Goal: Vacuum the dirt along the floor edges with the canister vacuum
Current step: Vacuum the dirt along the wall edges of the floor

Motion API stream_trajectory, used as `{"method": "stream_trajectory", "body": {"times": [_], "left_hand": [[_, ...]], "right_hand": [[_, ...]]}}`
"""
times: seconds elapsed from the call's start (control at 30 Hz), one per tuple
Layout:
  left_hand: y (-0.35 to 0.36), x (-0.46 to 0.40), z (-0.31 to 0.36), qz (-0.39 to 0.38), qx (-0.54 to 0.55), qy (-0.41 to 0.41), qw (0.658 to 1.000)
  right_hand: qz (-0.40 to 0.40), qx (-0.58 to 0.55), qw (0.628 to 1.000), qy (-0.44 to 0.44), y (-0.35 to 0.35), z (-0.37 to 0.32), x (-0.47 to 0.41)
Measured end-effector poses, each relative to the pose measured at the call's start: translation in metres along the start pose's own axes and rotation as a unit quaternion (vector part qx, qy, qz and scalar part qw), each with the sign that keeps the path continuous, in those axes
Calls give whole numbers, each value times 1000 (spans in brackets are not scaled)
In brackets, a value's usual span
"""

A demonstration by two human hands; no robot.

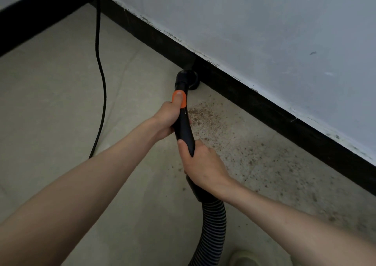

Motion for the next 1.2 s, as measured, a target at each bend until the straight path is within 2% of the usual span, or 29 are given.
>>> {"method": "stream_trajectory", "body": {"times": [0.6,0.73,1.03,1.2], "left_hand": [[48,41,-18,-63,-4,-19,998],[37,36,-12,-33,-22,1,999],[-18,12,20,70,-19,49,996],[-43,11,22,92,-6,24,995]], "right_hand": [[36,-21,997,68,-10,31,56],[40,-44,996,64,-4,18,48],[20,-43,999,-9,9,-37,6],[-24,-76,997,-9,16,-56,-3]]}}
Point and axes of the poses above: each hand's wrist, its own x-axis away from the middle knuckle, its own y-axis out of the palm, z = x × y, the point moved 3 cm from there along -x, towards the middle knuckle, and after that the axes turned 5 degrees about -x, right-handed, at the moved point
